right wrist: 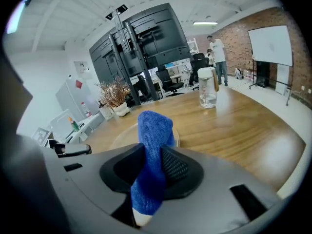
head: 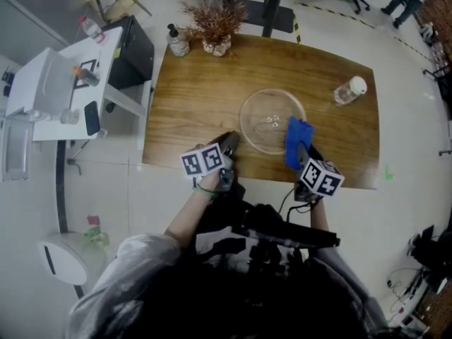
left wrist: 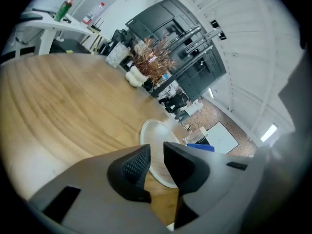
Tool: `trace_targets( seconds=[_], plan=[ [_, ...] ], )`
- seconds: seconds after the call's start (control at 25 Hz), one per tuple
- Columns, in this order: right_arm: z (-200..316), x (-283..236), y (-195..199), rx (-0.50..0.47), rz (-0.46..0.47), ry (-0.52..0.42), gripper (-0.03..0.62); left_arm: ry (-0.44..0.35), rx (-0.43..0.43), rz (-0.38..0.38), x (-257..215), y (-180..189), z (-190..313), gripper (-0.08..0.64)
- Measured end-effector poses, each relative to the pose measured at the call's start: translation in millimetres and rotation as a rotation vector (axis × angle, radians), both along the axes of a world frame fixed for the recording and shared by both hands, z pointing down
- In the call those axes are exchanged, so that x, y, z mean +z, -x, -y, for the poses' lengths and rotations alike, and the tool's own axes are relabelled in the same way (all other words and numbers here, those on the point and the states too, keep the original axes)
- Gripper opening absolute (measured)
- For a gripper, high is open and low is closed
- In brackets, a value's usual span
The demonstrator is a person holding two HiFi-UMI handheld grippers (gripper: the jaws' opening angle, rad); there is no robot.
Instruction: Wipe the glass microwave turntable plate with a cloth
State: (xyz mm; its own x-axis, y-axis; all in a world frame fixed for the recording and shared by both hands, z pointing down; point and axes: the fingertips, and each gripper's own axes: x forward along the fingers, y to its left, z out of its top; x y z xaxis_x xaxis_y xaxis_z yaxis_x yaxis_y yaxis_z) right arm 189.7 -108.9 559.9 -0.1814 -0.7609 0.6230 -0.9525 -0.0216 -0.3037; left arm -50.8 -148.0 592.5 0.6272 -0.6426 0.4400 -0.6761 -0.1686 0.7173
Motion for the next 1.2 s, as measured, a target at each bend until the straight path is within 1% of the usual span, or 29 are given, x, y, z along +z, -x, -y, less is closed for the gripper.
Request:
trace_targets(
  seconds=[0.12, 0.32, 0.48, 0.64, 0.88, 1.0, 1.2],
  plan=[
    [-24.5, -8.5, -1.7, 0.017, 0.038, -0.028, 0.118, -0.141, -0.018, 0.045, -30.4, -6.7, -10.5, 0.005],
    [-63.7, -31.4, -11.0, 0.028, 0.101, -0.088, 0.118, -0.332, 0.004, 0.155, -77.1, -36.2, -44.4, -0.005],
    [-87.8, -50.4, -17.9, -0.015, 0.113, -0.145, 0.118, -0.437, 0.016, 0.211, -106.2, -58.8, -79.6, -0.005],
    [-112.8, -69.1, -22.4, -0.054, 0.124, -0.186, 0.118, -0.48, 0.002, 0.236, -119.1, -71.0, -114.2, -0.005],
    [-135.6, -79.7, -23.5, -0.1, 0.171, -0.215, 0.118, -0.492, -0.029, 0.255, -122.4, -78.0, -155.7, -0.005],
    [-142.4, -82.7, -21.5, -0.125, 0.162, -0.221, 0.118, -0.495, -0.044, 0.274, -123.1, -73.5, -173.2, -0.005],
    [-148.1, -84.5, -7.3, -0.169, 0.167, -0.238, 0.117, -0.508, -0.092, 0.3, -129.2, -53.3, -191.2, -0.005]
  ],
)
